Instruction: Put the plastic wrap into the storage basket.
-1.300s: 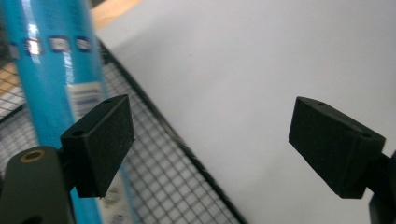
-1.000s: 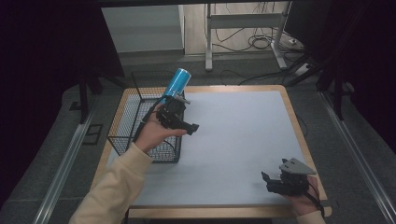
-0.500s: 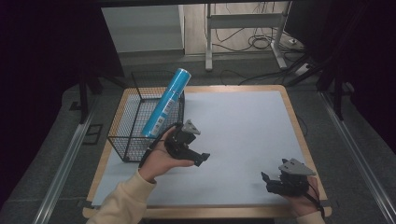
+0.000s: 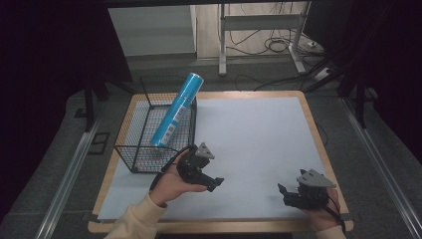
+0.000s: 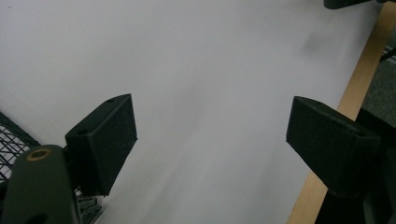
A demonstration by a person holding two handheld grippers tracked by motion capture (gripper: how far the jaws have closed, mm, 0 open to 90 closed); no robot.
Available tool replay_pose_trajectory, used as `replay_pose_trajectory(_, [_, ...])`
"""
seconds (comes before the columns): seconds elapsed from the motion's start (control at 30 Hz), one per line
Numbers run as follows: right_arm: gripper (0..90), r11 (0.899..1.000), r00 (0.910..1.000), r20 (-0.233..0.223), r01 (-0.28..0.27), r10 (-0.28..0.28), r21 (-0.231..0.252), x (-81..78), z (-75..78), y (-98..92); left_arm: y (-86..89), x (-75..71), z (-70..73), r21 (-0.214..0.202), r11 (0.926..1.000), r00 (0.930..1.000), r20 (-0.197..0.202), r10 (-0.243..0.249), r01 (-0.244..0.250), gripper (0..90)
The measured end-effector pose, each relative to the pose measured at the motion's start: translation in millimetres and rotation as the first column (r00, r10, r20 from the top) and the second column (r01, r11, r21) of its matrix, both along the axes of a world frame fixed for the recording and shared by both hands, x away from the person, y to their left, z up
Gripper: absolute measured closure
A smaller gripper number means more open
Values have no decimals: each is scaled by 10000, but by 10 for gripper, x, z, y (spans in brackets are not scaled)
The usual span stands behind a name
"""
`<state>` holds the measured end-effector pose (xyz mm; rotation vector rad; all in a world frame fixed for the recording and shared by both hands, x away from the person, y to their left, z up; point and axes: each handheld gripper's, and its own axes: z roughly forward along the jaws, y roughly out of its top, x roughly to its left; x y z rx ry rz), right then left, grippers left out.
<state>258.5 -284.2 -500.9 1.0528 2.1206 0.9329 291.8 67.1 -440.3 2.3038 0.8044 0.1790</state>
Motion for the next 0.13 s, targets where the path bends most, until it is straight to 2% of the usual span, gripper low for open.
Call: replay_pose_trajectory(0.13, [119,10000,10000,79,-31,30,89,-2,6,-1,-6,2,-30,33,10000,10000,-84,17,-17,155])
